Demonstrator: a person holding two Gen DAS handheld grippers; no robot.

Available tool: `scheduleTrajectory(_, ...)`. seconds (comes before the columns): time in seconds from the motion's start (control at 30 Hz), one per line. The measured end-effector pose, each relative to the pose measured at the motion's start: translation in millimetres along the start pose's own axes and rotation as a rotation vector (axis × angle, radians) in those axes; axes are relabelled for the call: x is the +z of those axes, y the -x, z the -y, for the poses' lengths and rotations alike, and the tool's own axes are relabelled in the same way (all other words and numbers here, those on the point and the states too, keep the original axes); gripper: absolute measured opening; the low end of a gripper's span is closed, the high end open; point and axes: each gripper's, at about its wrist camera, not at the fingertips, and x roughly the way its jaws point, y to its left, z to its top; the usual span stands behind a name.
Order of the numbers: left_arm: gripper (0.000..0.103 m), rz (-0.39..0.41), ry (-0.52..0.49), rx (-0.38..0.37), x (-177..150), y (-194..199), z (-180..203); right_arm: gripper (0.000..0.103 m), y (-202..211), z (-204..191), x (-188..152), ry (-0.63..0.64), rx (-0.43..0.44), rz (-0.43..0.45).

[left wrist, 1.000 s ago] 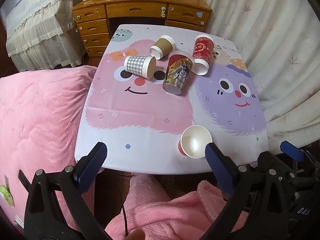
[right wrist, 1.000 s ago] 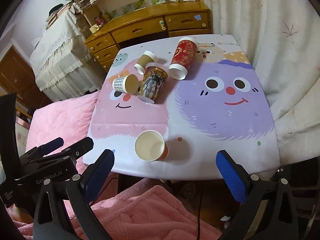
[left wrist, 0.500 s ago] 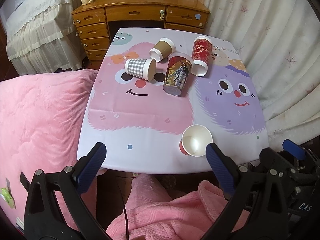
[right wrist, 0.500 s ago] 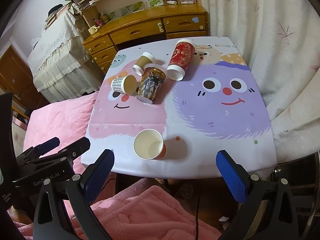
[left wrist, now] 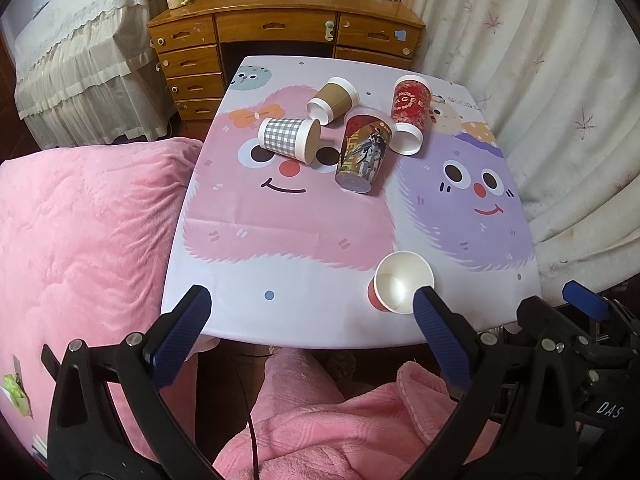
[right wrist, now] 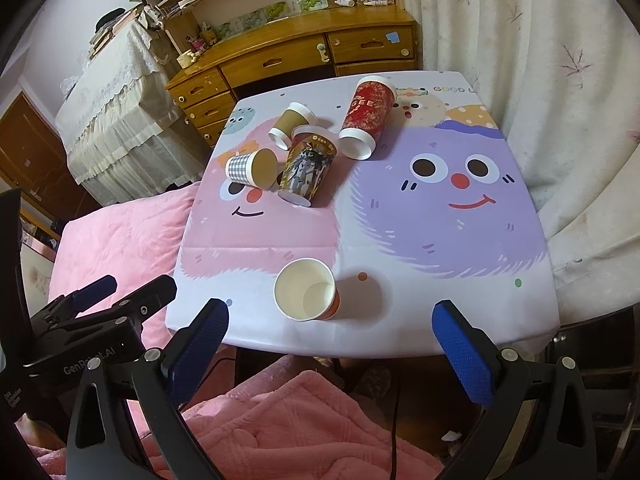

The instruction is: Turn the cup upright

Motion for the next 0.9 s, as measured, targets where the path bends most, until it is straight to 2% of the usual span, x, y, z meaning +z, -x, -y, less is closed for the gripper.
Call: scheduleTrajectory(0.9, 0.101, 0.015, -0.020, 0.012, -6, 3, -3, 0.103, -14, -8, -1, 0.006, 0.024, -0.040)
